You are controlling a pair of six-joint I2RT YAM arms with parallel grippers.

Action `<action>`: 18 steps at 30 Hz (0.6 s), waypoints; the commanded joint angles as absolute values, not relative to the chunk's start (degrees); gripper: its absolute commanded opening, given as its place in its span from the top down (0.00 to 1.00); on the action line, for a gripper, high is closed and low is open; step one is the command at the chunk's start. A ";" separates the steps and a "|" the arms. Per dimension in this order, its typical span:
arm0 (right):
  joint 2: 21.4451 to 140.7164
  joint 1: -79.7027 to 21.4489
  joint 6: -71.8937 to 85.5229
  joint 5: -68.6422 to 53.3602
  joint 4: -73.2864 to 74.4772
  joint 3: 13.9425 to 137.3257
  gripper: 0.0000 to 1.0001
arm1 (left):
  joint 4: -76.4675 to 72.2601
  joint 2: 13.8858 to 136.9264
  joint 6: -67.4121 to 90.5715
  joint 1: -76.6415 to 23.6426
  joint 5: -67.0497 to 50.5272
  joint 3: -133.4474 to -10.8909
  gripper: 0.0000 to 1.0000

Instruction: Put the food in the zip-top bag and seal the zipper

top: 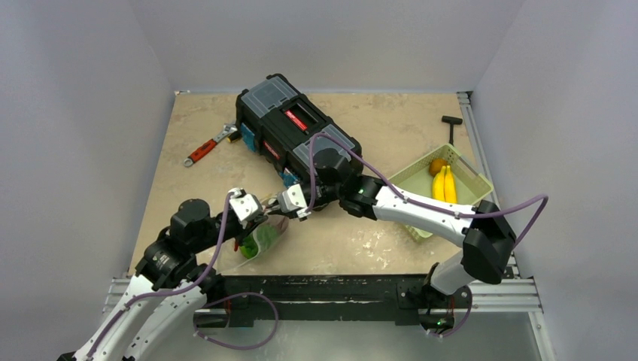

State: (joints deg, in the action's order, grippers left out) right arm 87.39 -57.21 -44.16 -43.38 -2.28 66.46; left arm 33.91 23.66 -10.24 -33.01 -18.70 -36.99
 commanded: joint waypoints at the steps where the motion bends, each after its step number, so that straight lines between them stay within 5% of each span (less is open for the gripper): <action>1: 89.60 -58.17 -48.71 -47.31 3.36 71.84 0.88 | 28.24 23.78 -11.47 -33.08 -24.34 -37.13 1.00; 10: 93.89 -60.47 -55.45 -46.14 15.69 78.48 0.79 | 28.45 23.95 -11.74 -33.11 -22.41 -37.24 1.00; 14: 92.50 -61.52 -52.64 -44.01 9.53 75.50 0.78 | 28.31 23.32 -11.50 -33.10 -21.29 -37.14 1.00; 18: 85.38 -61.57 -41.87 -33.56 -9.91 64.55 0.57 | 28.87 23.63 -11.04 -33.05 -20.58 -37.37 1.00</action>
